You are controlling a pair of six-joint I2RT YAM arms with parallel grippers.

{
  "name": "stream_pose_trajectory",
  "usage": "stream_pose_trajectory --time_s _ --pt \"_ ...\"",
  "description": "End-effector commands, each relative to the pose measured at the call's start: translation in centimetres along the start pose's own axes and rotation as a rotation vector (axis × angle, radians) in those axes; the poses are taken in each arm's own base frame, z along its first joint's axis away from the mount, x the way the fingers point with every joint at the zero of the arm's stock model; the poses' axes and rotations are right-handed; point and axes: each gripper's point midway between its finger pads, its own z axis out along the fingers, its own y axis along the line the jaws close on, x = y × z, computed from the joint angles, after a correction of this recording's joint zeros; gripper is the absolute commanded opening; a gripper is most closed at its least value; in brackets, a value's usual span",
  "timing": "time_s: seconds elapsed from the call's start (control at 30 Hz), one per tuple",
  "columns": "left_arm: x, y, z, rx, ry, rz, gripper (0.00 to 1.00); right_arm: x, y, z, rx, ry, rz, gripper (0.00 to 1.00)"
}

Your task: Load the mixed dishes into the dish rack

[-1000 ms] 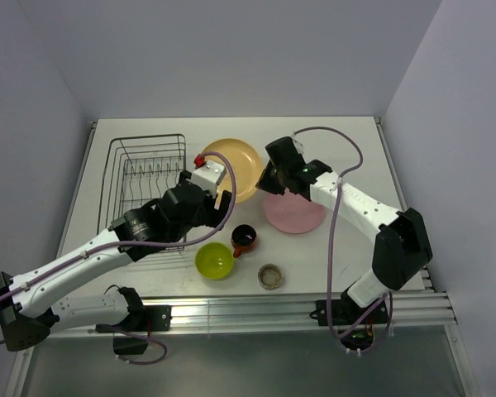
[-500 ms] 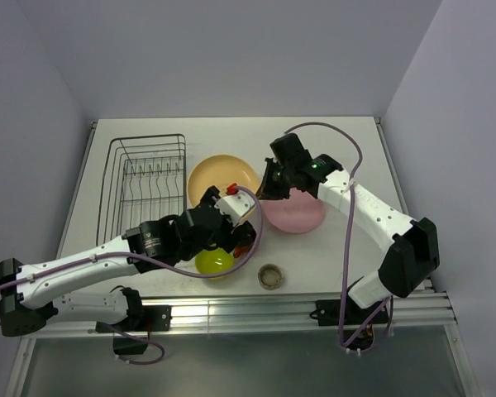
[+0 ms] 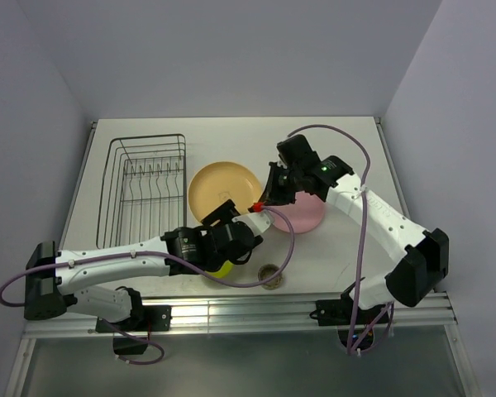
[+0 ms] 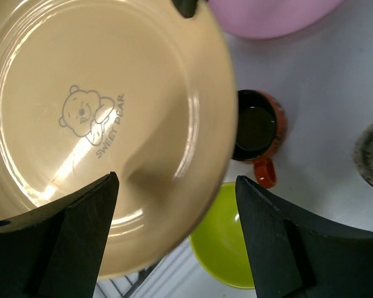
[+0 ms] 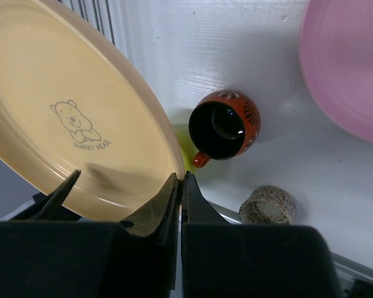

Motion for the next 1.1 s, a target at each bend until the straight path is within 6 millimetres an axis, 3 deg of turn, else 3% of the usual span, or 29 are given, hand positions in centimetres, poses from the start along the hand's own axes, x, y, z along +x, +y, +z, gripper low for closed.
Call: stream_pose_trajectory --time_s 0.0,0.37,0.47,0.5,0.53,0.6,0.67,0.7,0.73,0.83,0.87,0.9,1.07 --pt "-0.3 2.1 0.0 -0.169 -0.006 -0.025 0.82 -0.8 2.6 -3.4 -0.117 -0.052 -0.016 0.00" --pt "0.5 4.9 0.4 -0.523 0.029 0.086 0.73 0.5 2.5 -4.0 -0.157 -0.039 0.005 0.00" --pt "0.4 5.4 0.0 -0.576 0.017 0.067 0.59 0.7 2.4 -4.0 -0.162 -0.039 0.008 0.00" --pt "0.3 5.8 -0.3 -0.608 0.007 0.047 0.44 0.7 2.3 -4.1 -0.160 -0.042 0.008 0.00" --pt "0.3 5.9 -0.4 -0.612 0.006 0.042 0.36 0.7 2.3 -4.2 -0.159 -0.045 0.007 0.00" --pt "0.2 5.9 -0.6 -0.597 0.000 0.020 0.02 0.5 2.0 -4.3 -0.144 -0.063 0.002 0.00" --pt "-0.2 5.8 -0.9 -0.548 -0.023 -0.031 0.00 -0.2 1.5 -4.6 -0.113 -0.103 -0.008 0.01" --pt "-0.5 5.5 -0.9 -0.511 -0.043 -0.062 0.00 -0.4 1.3 -4.8 -0.103 -0.117 -0.012 0.07" --pt "-0.8 4.7 -0.8 -0.442 -0.058 -0.087 0.00 -0.9 1.4 -5.3 -0.097 -0.148 -0.026 0.30" --pt "-2.5 4.4 -1.9 -0.299 -0.153 -0.230 0.00 -2.4 -0.2 -6.6 -0.017 -0.255 -0.014 0.81" --pt "-3.1 5.2 -3.0 -0.274 -0.198 -0.285 0.00 -2.8 -0.6 -7.1 -0.006 -0.285 -0.007 0.95" --pt "-3.7 6.0 -3.4 -0.261 -0.228 -0.341 0.00 -3.3 -1.0 -7.5 0.008 -0.319 -0.002 1.00" --pt "-5.8 10.7 -7.1 -0.191 -0.362 -0.537 0.00 -4.6 -2.8 -11.3 0.031 -0.480 0.041 1.00"
